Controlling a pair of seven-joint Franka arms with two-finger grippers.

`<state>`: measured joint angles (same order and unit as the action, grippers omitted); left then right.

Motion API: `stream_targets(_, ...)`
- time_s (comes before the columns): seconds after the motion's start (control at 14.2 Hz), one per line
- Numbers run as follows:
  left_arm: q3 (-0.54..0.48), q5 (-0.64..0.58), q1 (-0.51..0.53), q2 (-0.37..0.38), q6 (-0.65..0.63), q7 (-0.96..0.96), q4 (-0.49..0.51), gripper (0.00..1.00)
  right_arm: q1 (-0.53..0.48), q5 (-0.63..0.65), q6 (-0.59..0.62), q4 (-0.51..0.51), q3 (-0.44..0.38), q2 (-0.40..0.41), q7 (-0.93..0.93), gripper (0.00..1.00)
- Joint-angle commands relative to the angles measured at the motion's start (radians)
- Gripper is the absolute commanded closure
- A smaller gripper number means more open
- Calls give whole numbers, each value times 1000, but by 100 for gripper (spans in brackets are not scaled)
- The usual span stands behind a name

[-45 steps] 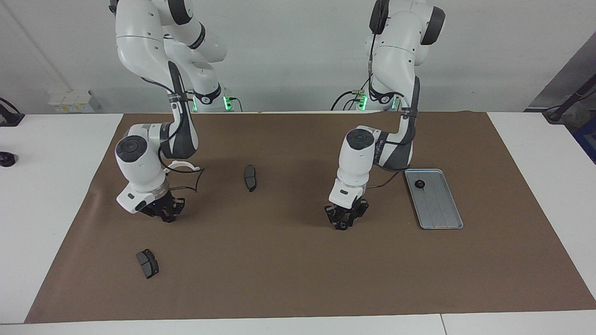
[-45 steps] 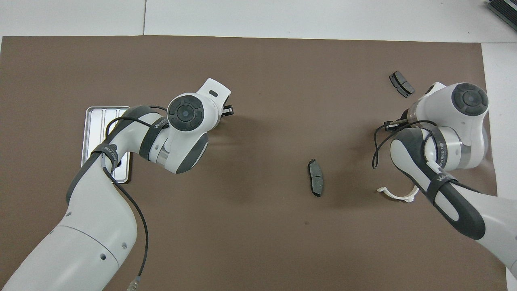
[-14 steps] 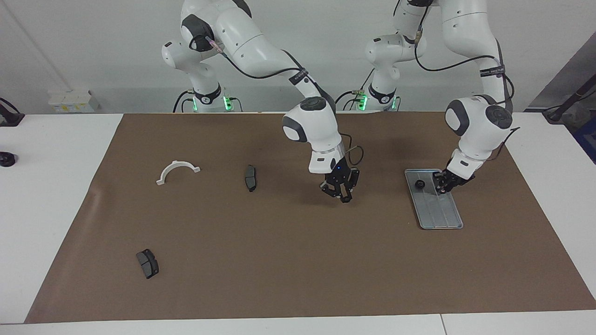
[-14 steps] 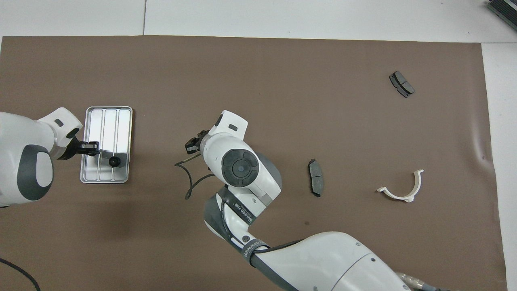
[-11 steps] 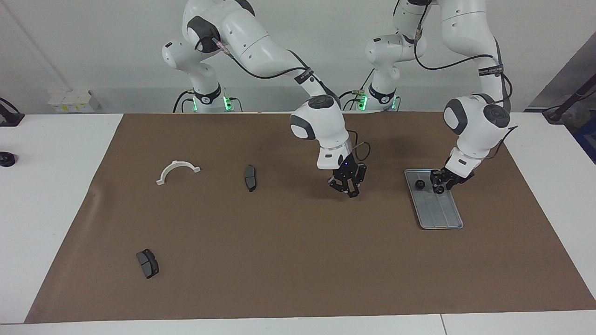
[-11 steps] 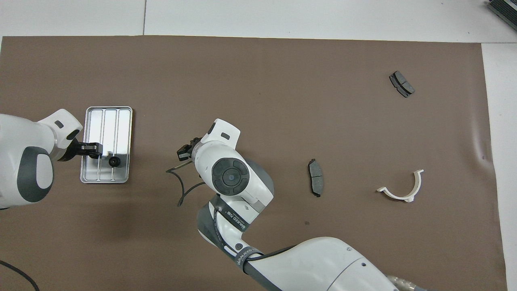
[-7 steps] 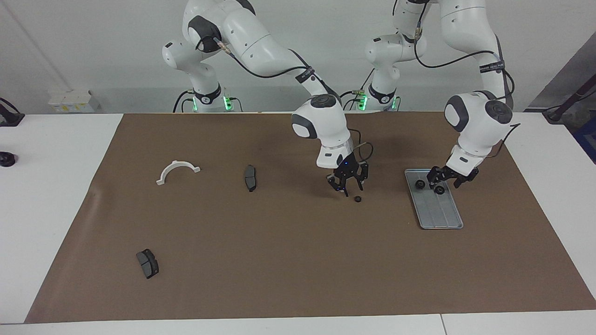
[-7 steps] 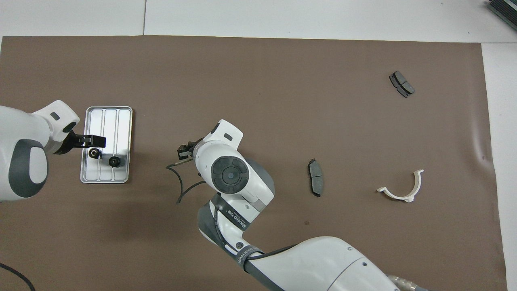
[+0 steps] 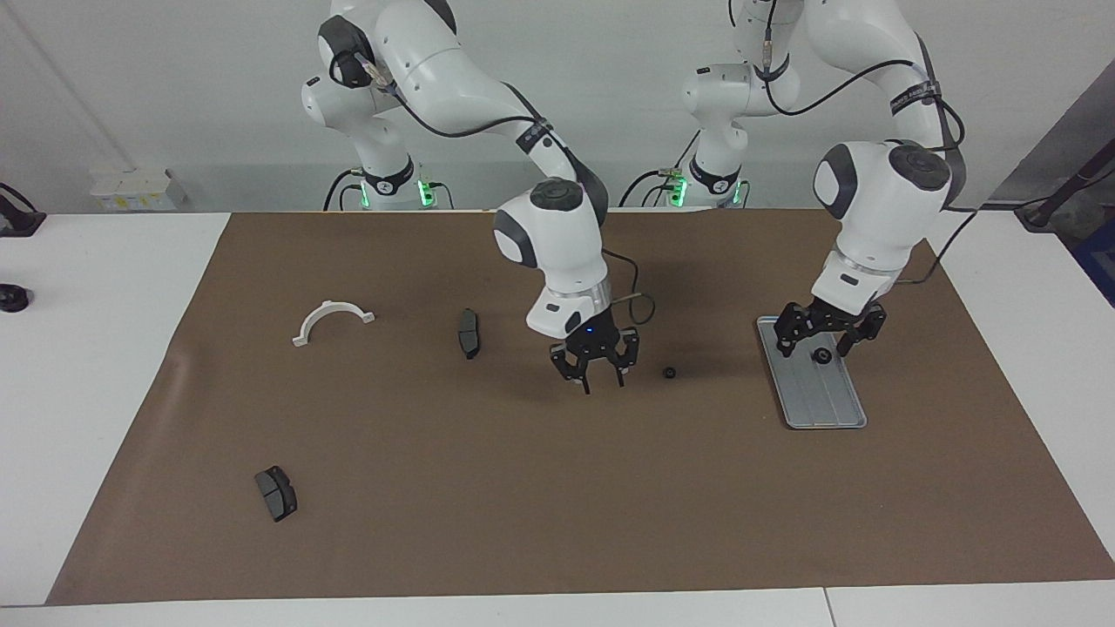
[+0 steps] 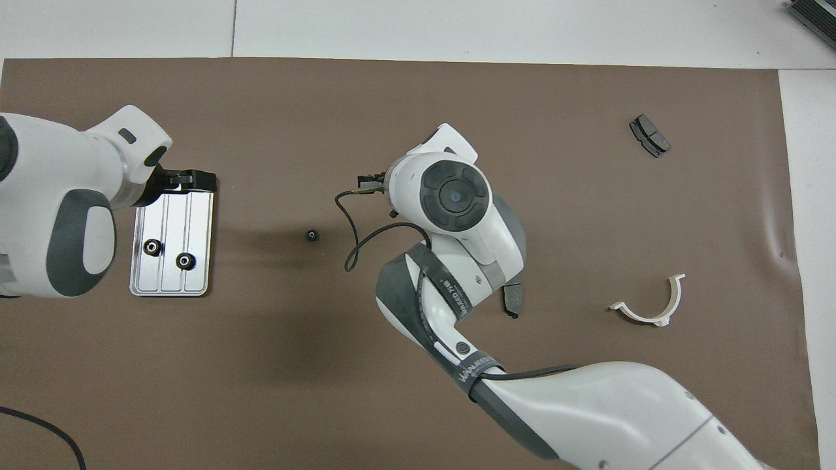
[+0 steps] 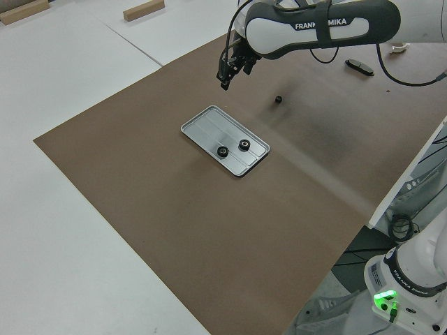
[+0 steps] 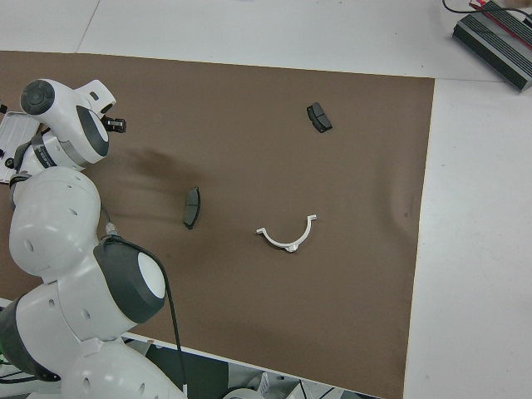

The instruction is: Pick bearing gear from pile to tray

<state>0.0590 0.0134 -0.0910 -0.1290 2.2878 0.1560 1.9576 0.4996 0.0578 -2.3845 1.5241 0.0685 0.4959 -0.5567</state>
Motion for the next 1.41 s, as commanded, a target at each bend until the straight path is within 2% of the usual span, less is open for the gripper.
stream_targets(0.0,-13,13,-99,-12,71,238,32,0,-77,-50,138,34,17,-120,53,42)
stream_targets(0.14,-18,13,-183,-50,85,287,35,0,-149,-85,256,33,17,-170,148,41)
stream_targets(0.28,-18,-3,-220,-95,117,400,35,0,-229,-111,370,34,16,-220,228,39)
stream_targets(0.42,-18,-3,-242,-116,127,424,46,0,-301,-118,514,37,16,-287,273,36)
stream_targets(0.49,-19,-3,-259,-138,137,459,55,4,-341,-118,601,37,16,-324,302,34)
stream_targets(0.63,-19,-4,-273,-153,171,508,78,30,-404,-118,764,41,14,-381,391,31)
stream_targets(0.7,-18,-4,-273,-152,174,510,89,42,-438,-118,825,44,14,-404,424,24)
stream_targets(0.84,-18,-4,-282,-146,174,540,115,53,-489,-118,882,48,14,-428,484,13)
stream_targets(0.98,-18,-4,-286,-141,174,557,127,57,-515,-118,890,48,11,-445,511,0)
stream_targets(1.34,-16,-4,-288,-138,177,576,141,63,-593,-116,884,42,7,-470,523,0)
